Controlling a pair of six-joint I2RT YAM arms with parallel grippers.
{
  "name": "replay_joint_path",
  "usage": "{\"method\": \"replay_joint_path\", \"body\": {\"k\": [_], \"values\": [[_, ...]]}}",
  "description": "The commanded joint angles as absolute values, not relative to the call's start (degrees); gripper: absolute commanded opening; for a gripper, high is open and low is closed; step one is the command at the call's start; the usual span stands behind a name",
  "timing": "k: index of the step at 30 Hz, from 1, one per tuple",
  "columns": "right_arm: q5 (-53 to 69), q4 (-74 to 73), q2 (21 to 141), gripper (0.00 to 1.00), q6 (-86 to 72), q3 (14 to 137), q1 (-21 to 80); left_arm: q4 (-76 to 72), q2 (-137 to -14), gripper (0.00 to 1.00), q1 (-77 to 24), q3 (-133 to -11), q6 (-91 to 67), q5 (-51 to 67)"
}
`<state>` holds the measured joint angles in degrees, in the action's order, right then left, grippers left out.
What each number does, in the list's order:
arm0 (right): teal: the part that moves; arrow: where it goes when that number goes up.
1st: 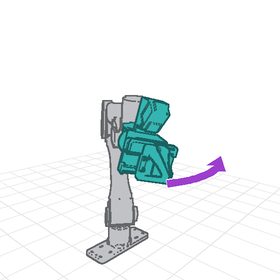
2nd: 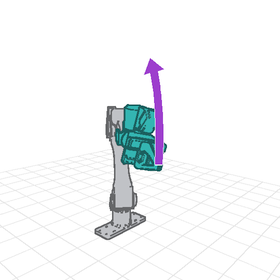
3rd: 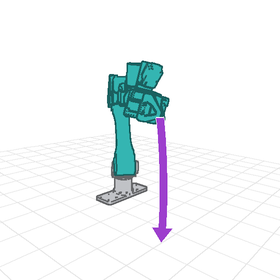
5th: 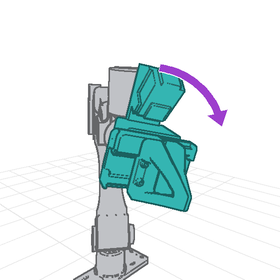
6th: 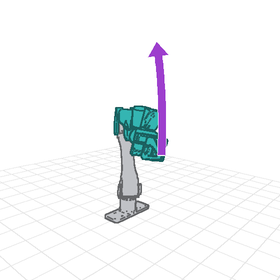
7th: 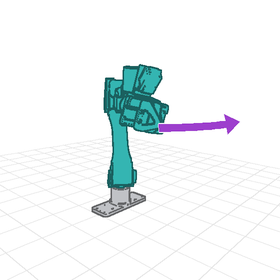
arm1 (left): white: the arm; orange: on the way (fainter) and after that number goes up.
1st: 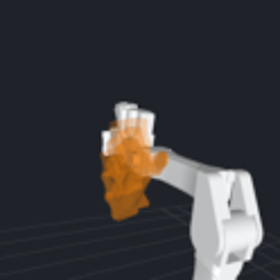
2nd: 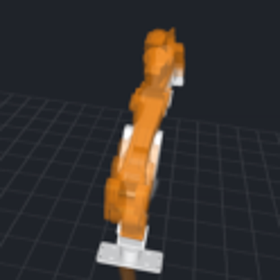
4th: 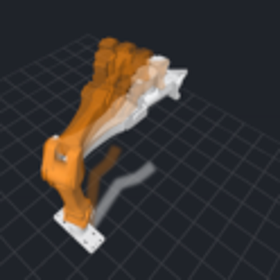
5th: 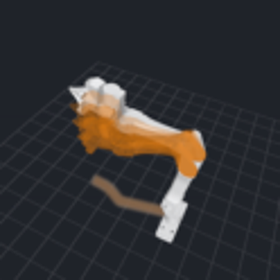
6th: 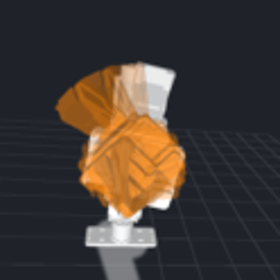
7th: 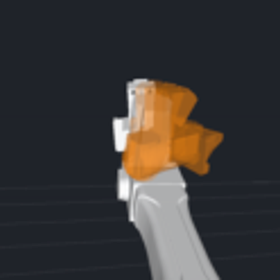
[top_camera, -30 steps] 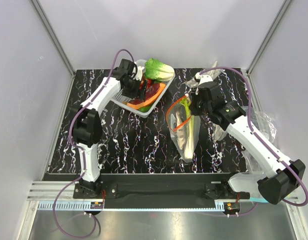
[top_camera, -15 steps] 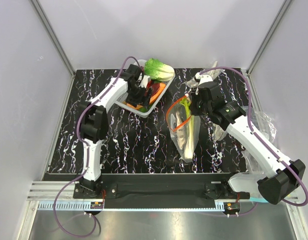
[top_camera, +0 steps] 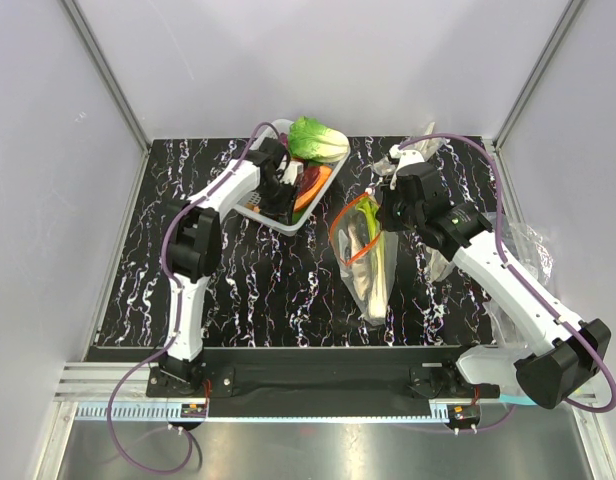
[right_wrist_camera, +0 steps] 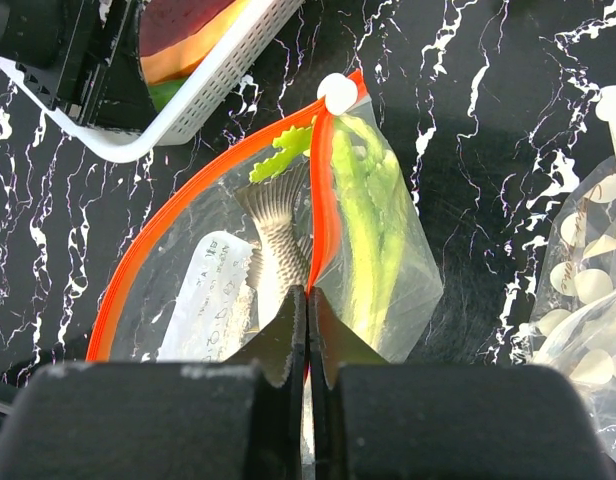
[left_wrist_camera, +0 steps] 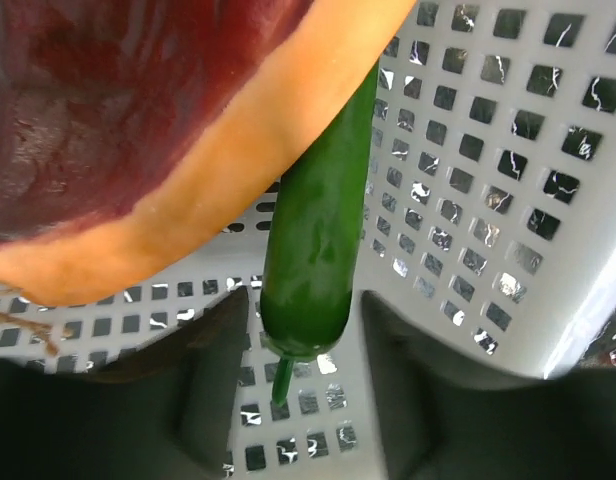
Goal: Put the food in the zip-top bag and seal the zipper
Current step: Pick up the fake vegetable from the bin, then place the fake vegetable in the zipper food storage bag.
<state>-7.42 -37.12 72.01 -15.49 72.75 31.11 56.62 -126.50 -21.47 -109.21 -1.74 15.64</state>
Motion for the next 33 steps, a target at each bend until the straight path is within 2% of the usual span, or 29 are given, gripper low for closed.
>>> {"method": "replay_joint_path", "body": {"k": [1,6,10,18,27,33], "values": [[-6.7,-35.5,71.5,0.0,-16.0,75.4,30.9,55.3,-125.0,0.4,-21.7,-109.1,-2.0,17.1],[-6.7,-35.5,71.5,0.0,-15.9,75.2,30.8,52.7,-119.1,0.23,-21.8,-107.2,-3.3,16.8],[-6.9,-35.5,71.5,0.0,-15.8,75.1,30.8,50.2,-111.6,0.19,-22.1,-104.1,-5.0,16.2],[-6.9,-35.1,71.9,0.0,-15.9,75.1,30.8,46.0,-100.8,0.18,-23.4,-96.1,-8.3,15.4],[-7.8,-35.2,71.7,0.0,-15.6,75.1,30.8,41.1,-94.8,0.2,-25.0,-90.5,-9.1,23.6],[-8.8,-35.3,71.6,0.0,-15.6,74.9,30.8,36.6,-87.1,0.2,-30.6,-84.6,-10.5,25.8]]}}
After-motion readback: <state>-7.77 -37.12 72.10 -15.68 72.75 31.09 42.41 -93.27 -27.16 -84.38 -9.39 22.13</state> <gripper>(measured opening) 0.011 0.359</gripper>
